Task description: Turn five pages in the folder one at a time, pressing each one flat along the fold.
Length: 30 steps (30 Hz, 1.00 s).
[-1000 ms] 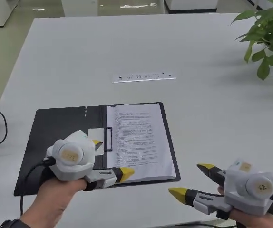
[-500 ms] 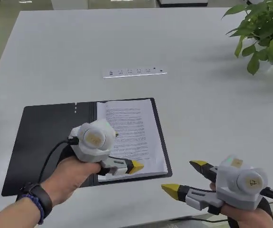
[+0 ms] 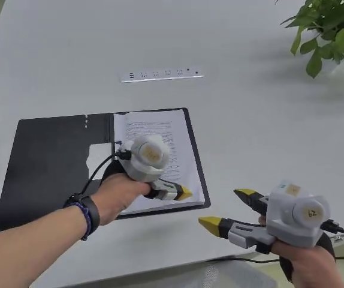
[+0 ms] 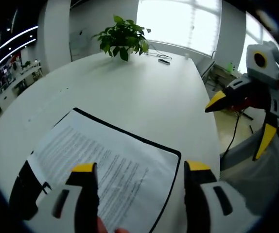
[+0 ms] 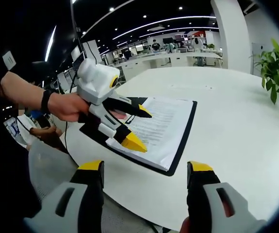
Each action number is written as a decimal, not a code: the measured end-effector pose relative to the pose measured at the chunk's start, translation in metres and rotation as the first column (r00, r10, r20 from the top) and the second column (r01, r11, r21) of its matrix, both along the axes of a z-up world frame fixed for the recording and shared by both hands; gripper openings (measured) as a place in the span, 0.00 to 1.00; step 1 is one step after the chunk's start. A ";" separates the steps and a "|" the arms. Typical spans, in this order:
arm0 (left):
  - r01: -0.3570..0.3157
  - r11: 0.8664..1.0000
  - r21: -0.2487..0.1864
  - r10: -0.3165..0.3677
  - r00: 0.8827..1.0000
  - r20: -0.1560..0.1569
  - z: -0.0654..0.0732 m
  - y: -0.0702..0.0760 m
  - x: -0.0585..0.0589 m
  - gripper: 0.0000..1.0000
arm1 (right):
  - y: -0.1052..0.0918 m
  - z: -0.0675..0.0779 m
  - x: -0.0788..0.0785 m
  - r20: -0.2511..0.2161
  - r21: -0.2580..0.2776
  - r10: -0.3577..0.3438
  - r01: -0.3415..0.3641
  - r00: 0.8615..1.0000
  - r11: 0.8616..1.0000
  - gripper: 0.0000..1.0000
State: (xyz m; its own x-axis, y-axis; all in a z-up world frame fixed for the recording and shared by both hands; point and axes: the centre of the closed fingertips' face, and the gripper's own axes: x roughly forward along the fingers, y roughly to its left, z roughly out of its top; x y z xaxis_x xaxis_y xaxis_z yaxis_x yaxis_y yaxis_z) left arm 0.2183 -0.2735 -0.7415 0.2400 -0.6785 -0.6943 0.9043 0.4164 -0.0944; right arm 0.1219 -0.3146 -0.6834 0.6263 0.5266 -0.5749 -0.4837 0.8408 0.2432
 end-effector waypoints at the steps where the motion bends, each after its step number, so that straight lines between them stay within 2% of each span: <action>1: -0.023 0.999 0.024 0.022 1.000 0.008 -0.005 0.002 0.003 0.71 | 0.000 -0.001 0.000 -0.002 0.001 0.000 0.000 1.000 1.000 0.69; 3: -0.029 0.999 0.035 0.029 1.000 -0.001 -0.013 -0.002 0.001 0.72 | 0.002 -0.003 -0.001 -0.009 0.002 0.003 -0.003 1.000 1.000 0.69; 7: 0.002 0.997 0.074 -0.004 1.000 0.030 -0.023 -0.008 -0.004 0.74 | 0.003 -0.007 -0.004 -0.020 0.004 0.004 -0.004 1.000 1.000 0.69; 8: 0.009 0.996 0.089 -0.013 0.999 0.038 -0.027 -0.009 -0.005 0.74 | 0.003 -0.008 -0.005 -0.023 0.004 0.006 -0.006 1.000 1.000 0.69; 11: 0.006 0.993 0.115 -0.010 0.999 0.033 -0.036 -0.007 -0.005 0.73 | 0.003 -0.010 -0.006 -0.029 0.002 0.010 -0.010 1.000 1.000 0.69; 13: 0.002 0.988 0.154 -0.009 0.999 0.042 -0.043 -0.002 -0.004 0.71 | 0.002 -0.011 -0.007 -0.034 0.001 0.010 -0.010 0.999 1.000 0.69; 14: 0.004 0.987 0.160 -0.012 0.999 0.050 -0.045 -0.001 -0.004 0.71 | 0.001 -0.011 -0.006 -0.038 0.007 0.004 -0.003 0.999 1.000 0.69; 16: -0.001 0.988 0.153 -0.007 0.999 0.050 -0.044 -0.002 -0.004 0.71 | 0.000 -0.010 -0.006 -0.036 0.012 -0.003 0.003 0.999 1.000 0.69; 24: -0.020 0.996 0.089 0.021 1.000 -0.008 -0.042 -0.001 -0.004 0.70 | -0.001 -0.013 -0.006 -0.040 0.010 0.003 -0.002 0.999 1.000 0.68; 26: -0.051 0.997 0.062 0.053 0.998 -0.045 -0.037 -0.005 -0.004 0.72 | 0.000 -0.013 -0.006 -0.041 0.011 0.005 -0.004 0.999 1.000 0.68; 28: -0.082 0.996 0.027 0.084 0.994 -0.067 -0.034 -0.009 -0.003 0.72 | 0.001 -0.013 -0.007 -0.042 0.017 0.005 -0.005 0.999 1.000 0.68; 30: -0.079 0.996 0.034 0.081 0.995 -0.057 -0.036 -0.011 -0.003 0.72 | 0.002 -0.014 -0.007 -0.045 0.014 0.011 -0.010 0.999 1.000 0.68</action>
State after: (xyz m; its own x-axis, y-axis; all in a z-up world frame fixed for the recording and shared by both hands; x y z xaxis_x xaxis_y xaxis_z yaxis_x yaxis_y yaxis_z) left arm 0.2154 -0.2846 -0.7776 0.2515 -0.6359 -0.7296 0.8612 0.4911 -0.1312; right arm 0.1148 -0.3123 -0.6976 0.5946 0.5409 -0.5949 -0.4808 0.8322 0.2761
